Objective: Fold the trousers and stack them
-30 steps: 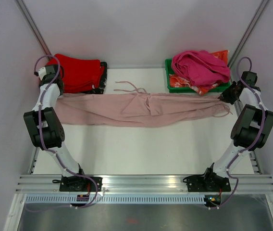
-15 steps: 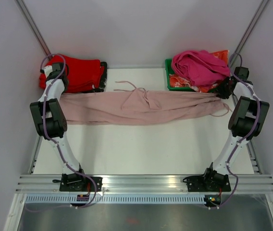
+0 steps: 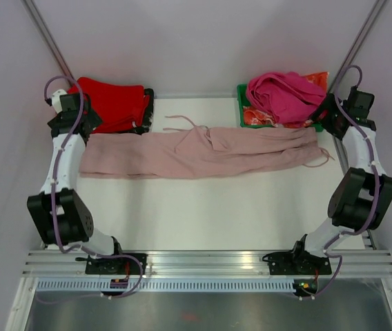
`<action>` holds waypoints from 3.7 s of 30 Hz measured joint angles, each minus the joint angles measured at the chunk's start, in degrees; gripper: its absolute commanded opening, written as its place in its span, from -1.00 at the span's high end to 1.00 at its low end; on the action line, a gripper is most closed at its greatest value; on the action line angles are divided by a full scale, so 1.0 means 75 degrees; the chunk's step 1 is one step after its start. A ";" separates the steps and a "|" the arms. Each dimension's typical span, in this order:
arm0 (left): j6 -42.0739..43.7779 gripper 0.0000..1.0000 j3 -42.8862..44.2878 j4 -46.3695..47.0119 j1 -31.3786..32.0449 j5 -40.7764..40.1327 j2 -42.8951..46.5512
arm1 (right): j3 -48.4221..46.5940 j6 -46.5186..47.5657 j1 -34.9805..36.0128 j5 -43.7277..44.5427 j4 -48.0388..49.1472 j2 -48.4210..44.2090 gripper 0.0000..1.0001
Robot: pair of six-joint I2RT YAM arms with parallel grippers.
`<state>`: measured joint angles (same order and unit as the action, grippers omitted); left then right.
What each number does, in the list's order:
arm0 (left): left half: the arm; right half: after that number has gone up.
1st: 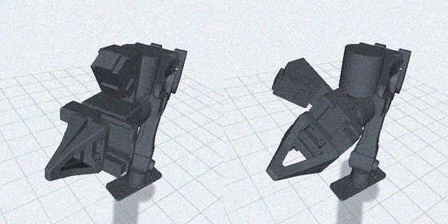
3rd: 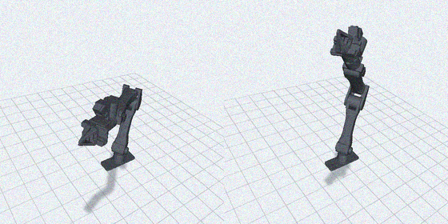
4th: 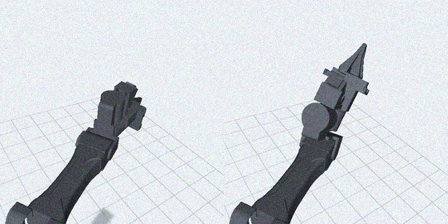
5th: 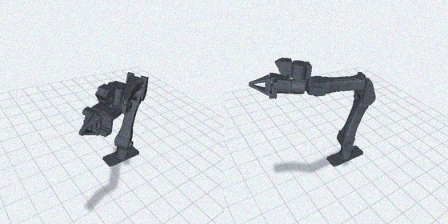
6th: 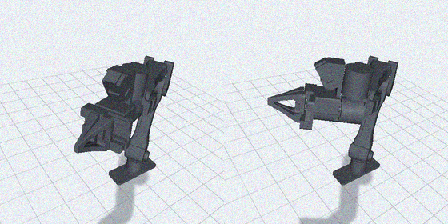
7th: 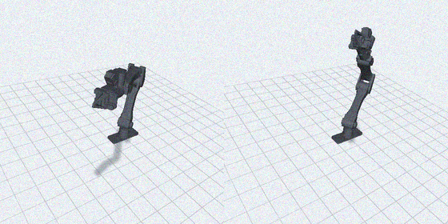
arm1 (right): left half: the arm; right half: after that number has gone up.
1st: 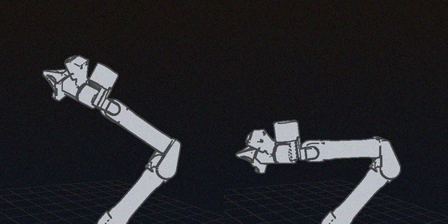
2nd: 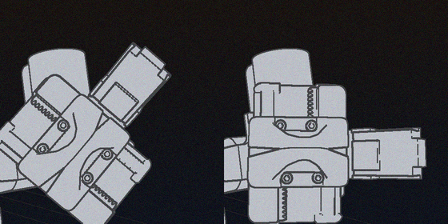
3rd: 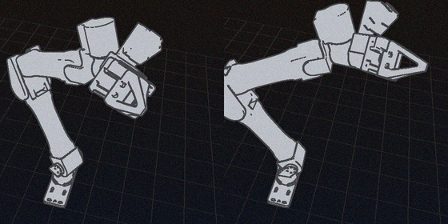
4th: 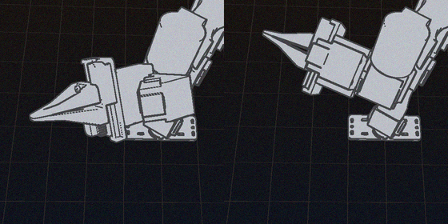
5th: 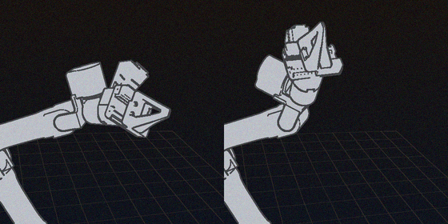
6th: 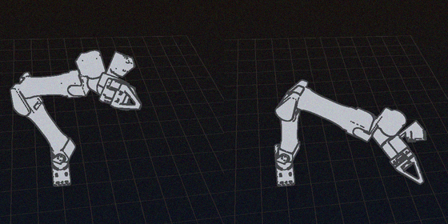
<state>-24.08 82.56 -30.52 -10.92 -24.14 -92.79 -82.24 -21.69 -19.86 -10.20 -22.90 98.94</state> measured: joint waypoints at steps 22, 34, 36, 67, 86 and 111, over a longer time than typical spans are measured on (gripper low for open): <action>-0.2049 -0.99 -0.4447 0.0603 -0.0950 0.2305 0.2011 | 0.3337 -0.1224 -0.0041 0.1632 0.1332 -0.0420 -0.62; -0.2282 -0.99 -0.5091 0.0965 -0.1279 0.2649 0.2025 | 0.3319 -0.1769 -0.0073 0.1708 0.2591 0.0306 0.01; -0.2337 -0.98 -0.5222 0.1052 -0.1329 0.2704 0.1990 | 0.3334 -0.1883 -0.0073 0.1667 0.2789 0.0321 0.26; -0.2769 0.95 -0.5202 0.2911 -0.1492 0.3316 0.0420 | 0.4639 -0.2224 -0.0408 0.1565 0.2509 -0.1343 1.00; -0.1649 0.95 -0.5557 0.0274 -0.2037 0.2404 0.3541 | 0.5482 -0.2069 -0.1306 0.2130 -0.0688 -0.4307 1.00; -0.1574 -0.82 -0.4167 -0.0437 -0.2095 0.3072 0.3937 | 0.2040 -0.0898 0.0801 -0.0271 -0.0734 -0.3287 -0.47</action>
<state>-35.88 51.31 -33.80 -26.63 -1.10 -63.26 -66.94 -28.42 -13.85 -12.23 -28.40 74.28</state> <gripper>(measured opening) 0.976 0.769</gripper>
